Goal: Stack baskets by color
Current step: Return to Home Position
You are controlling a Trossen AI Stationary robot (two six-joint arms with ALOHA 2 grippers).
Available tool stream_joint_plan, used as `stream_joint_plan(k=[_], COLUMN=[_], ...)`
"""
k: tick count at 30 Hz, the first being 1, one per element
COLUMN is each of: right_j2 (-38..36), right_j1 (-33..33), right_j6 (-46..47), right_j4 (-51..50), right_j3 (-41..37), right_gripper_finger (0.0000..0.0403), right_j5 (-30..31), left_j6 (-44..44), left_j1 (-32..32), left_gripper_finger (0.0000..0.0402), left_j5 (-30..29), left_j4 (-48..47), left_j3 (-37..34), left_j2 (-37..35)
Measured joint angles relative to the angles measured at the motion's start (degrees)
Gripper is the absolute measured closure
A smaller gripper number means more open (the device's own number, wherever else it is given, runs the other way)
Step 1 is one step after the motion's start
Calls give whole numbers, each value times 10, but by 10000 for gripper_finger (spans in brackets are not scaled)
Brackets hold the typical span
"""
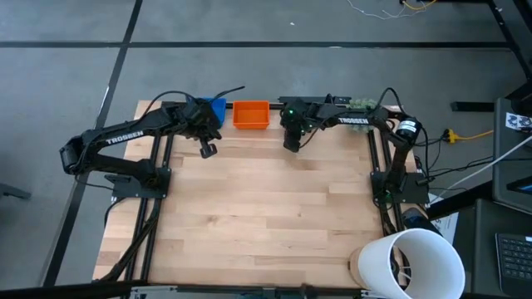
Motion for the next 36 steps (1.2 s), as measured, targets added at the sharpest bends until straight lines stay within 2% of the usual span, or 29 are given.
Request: stream_joint_plan(k=[8, 11, 16, 20, 23, 26, 30, 34, 36], right_j2=[-70, -117, -289, -436, -530, -604, -681, -741, -772], right_j1=[82, 122, 174, 209, 235, 265, 298, 312, 316], right_j6=[27, 44, 71, 129, 164, 200, 202, 205, 219], right_j4=[-232, -260, -54, 128, 242, 293, 347, 436, 440], right_j3=[71, 42, -118, -251, -328, -396, -482, -572, -609], right_gripper_finger=[288, 288, 288, 288, 288, 288, 288, 288, 288], right_j5=[-121, -130, -186, -161, -146, -91, 5, 16, 16], left_j6=[-106, -121, -173, -219, -225, -217, -209, -220, -216], left_j1=[-27, -49, -77, -98, -118, -136, -147, -149, -149], left_gripper_finger=[401, 401, 401, 401, 401, 401, 401, 401, 401], left_j5=[7, 7, 19, 67, 55, 47, 37, 18, 17], left_j4=[-72, -56, 69, 200, 272, 338, 349, 357, 358], left_j3=[0, -21, -165, -269, -331, -374, -418, -447, -456], left_j2=[-34, -84, -249, -385, -457, -506, -548, -583, -596])
